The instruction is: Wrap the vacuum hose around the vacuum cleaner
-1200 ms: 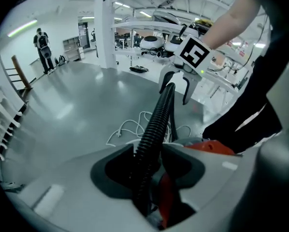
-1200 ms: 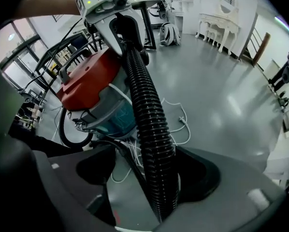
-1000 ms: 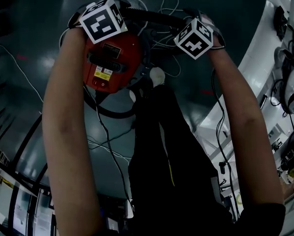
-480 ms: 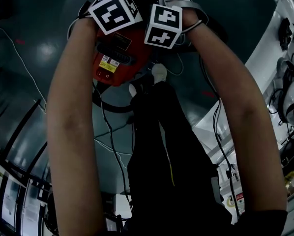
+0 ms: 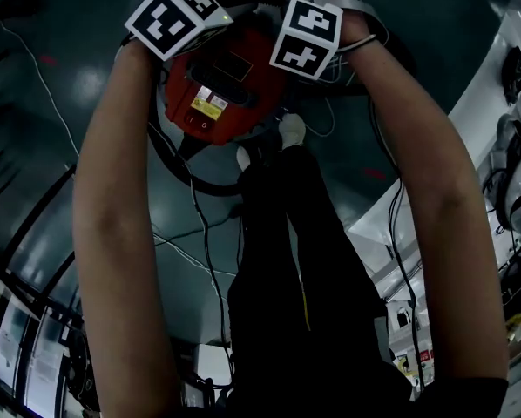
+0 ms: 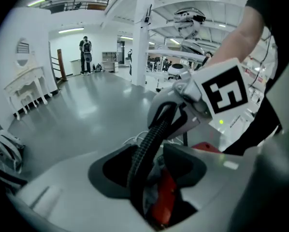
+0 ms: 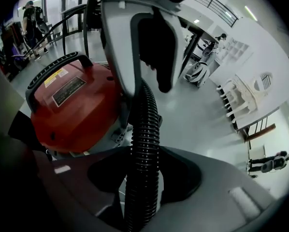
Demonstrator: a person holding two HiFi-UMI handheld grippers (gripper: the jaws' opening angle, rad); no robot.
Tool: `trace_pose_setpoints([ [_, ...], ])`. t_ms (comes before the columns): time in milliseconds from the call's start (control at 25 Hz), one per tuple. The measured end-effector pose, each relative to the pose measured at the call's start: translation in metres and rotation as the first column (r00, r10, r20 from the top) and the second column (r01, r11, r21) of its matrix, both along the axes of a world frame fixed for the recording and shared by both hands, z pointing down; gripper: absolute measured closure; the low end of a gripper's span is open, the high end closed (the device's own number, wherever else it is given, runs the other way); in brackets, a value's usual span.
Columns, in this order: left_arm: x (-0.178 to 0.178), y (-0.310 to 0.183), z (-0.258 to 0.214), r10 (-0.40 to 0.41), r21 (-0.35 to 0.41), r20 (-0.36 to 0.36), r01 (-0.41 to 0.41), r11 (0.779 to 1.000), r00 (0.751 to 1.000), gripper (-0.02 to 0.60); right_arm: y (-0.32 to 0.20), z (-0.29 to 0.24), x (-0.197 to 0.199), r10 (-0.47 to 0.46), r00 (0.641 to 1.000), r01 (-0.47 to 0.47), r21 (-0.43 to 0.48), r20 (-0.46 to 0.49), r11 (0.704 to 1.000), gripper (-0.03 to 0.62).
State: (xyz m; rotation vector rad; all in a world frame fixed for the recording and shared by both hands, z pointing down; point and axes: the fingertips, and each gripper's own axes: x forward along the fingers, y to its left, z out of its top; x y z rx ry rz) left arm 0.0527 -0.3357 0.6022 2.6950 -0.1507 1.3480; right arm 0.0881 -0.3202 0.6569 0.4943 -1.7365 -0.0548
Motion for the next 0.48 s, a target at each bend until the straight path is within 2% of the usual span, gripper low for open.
trace_pose_setpoints([
  [120,-0.038,0.007,0.01,-0.025,-0.004,0.08,0.025,1.0,0.996,0.361,0.003,-0.002,0.0,0.032,0.999,-0.032,-0.006,0.019,0.999,0.415],
  [200,-0.056,0.009,0.016,-0.085,-0.006,0.088,0.086,0.996,0.993,0.35,0.004,-0.003,0.0,0.04,0.999,-0.04,-0.013,0.023,0.999,0.416],
  [360,-0.084,-0.002,0.019,-0.238,0.012,0.081,0.238,0.971,0.968,0.353,0.001,-0.01,0.0,0.034,0.999,-0.034,-0.011,0.013,0.999,0.418],
  [480,-0.101,-0.012,0.023,-0.326,0.056,0.108,0.322,0.945,0.939,0.412,0.002,-0.015,0.004,0.053,0.999,-0.053,-0.014,0.011,0.998,0.418],
])
